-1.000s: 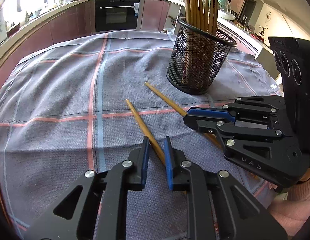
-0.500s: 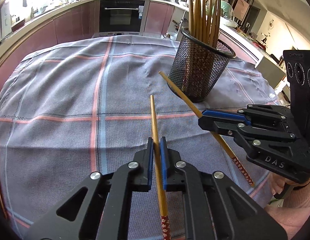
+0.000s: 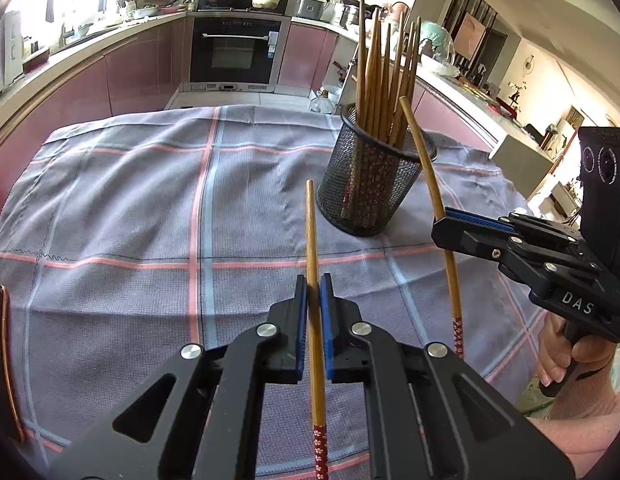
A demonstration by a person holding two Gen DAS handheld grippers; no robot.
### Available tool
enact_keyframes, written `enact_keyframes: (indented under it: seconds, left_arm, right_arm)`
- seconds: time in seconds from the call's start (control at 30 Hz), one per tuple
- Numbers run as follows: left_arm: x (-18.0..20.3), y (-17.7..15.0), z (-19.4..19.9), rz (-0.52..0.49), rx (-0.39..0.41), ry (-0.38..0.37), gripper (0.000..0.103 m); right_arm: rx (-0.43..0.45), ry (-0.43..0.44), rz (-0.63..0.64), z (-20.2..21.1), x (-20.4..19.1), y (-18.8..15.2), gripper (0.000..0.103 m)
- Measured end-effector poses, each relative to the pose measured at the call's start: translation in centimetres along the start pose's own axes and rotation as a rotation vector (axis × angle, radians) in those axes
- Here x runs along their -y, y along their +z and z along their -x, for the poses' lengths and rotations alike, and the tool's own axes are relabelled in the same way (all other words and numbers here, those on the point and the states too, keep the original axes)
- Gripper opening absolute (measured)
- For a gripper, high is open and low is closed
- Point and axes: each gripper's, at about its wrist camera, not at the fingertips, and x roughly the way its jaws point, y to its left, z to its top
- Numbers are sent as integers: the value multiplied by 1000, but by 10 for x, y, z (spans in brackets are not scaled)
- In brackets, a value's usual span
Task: Organize utensils
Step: 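Lift the left tool's upright chopstick over the cup while the right tool carries its own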
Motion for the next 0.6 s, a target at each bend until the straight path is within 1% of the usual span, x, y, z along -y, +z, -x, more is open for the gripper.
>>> enact_keyframes:
  seconds: [0.17,0.6]
  left_arm:
    - [2,6,12,-2,25,-28,7]
    - [11,15,42,-12,98,-64,7]
  right_arm:
    - [34,1,-7,8,1,4,6]
    - [124,-11,3,30,0,15,6]
